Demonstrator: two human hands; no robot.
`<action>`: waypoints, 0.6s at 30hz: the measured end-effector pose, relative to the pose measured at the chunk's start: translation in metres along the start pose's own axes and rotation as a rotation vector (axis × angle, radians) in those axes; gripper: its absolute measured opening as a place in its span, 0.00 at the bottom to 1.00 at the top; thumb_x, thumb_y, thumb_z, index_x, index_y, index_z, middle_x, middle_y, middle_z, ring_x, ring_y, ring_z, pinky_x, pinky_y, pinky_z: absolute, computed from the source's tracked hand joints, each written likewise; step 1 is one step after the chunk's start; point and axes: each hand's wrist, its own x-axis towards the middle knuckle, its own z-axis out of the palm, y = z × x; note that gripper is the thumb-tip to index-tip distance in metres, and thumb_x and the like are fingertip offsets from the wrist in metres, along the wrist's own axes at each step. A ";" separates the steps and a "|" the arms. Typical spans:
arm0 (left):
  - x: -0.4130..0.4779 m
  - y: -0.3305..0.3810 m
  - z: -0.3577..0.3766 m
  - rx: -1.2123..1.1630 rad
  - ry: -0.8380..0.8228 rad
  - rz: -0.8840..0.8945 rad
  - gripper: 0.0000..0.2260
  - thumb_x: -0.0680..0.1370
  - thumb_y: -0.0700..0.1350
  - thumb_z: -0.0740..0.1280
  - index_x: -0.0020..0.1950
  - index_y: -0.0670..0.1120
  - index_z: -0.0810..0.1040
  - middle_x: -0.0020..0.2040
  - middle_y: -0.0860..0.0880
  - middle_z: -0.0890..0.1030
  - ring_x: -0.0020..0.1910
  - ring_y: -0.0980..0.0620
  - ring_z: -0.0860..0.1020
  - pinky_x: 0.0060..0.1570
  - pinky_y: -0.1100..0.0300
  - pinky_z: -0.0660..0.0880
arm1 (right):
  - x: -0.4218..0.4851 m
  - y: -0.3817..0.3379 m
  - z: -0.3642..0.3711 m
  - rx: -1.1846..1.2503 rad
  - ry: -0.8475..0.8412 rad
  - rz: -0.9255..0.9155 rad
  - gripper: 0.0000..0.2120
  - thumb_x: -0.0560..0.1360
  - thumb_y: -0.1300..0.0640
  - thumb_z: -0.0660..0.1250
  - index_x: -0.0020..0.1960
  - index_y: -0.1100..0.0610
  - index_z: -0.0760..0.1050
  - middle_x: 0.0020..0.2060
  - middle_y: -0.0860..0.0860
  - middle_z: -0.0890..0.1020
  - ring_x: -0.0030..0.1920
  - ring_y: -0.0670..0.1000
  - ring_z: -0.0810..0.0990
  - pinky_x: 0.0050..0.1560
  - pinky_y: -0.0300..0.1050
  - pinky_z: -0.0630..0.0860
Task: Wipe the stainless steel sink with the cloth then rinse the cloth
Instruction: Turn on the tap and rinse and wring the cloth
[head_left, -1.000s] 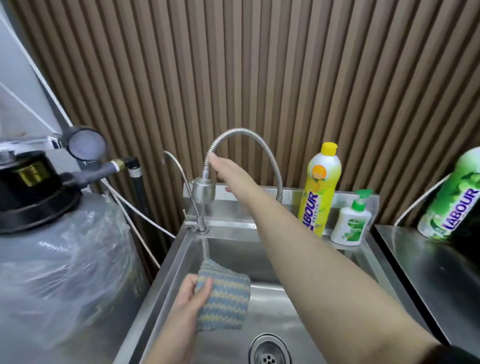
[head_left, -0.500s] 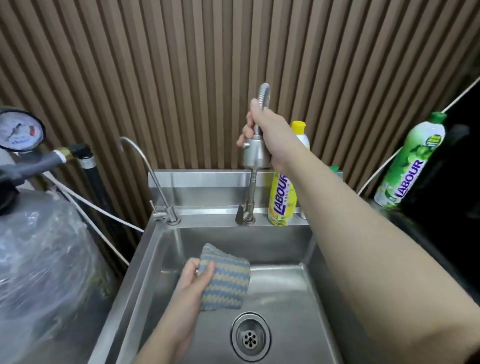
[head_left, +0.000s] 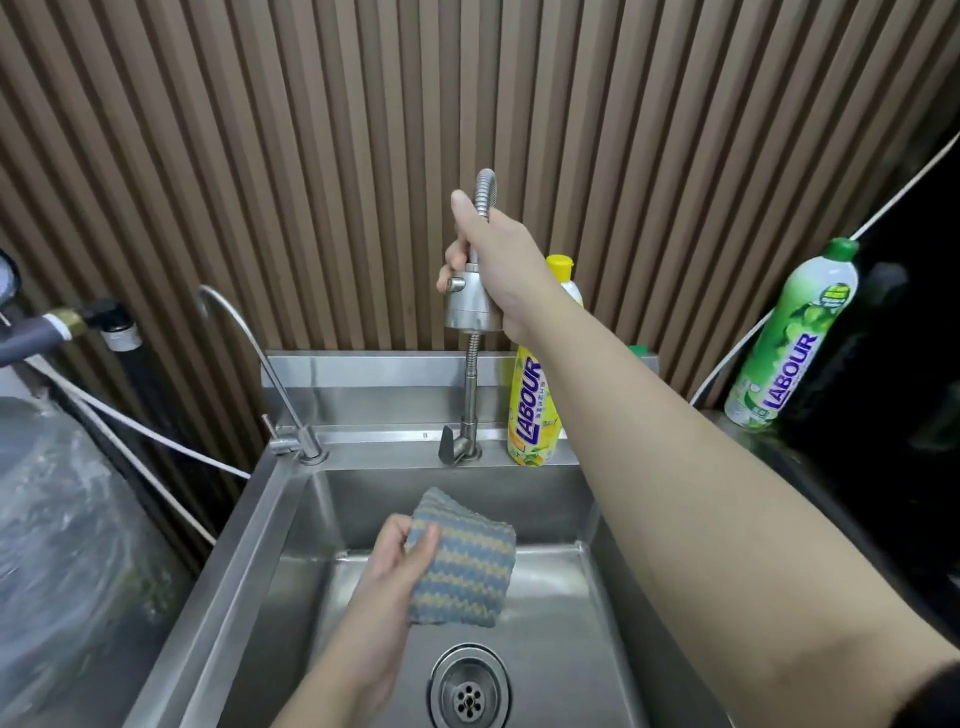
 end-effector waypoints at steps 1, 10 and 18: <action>0.000 0.000 0.000 -0.004 0.010 0.006 0.09 0.72 0.50 0.64 0.42 0.45 0.69 0.38 0.45 0.79 0.37 0.49 0.77 0.38 0.55 0.70 | -0.003 0.000 0.000 0.008 -0.018 -0.002 0.15 0.79 0.48 0.60 0.40 0.56 0.62 0.27 0.51 0.70 0.30 0.54 0.76 0.42 0.48 0.75; 0.000 -0.004 -0.006 -0.012 0.031 -0.027 0.09 0.72 0.51 0.63 0.42 0.45 0.69 0.39 0.45 0.80 0.37 0.49 0.78 0.36 0.56 0.69 | -0.021 0.006 0.005 0.050 -0.180 -0.052 0.12 0.78 0.53 0.63 0.38 0.55 0.65 0.29 0.53 0.72 0.32 0.54 0.76 0.42 0.46 0.76; -0.002 -0.009 -0.021 -0.025 0.069 -0.047 0.11 0.71 0.50 0.69 0.41 0.46 0.70 0.37 0.46 0.80 0.34 0.51 0.78 0.35 0.56 0.69 | -0.026 0.010 0.001 -0.092 -0.007 -0.052 0.16 0.76 0.42 0.60 0.46 0.56 0.70 0.36 0.49 0.75 0.35 0.47 0.74 0.37 0.40 0.72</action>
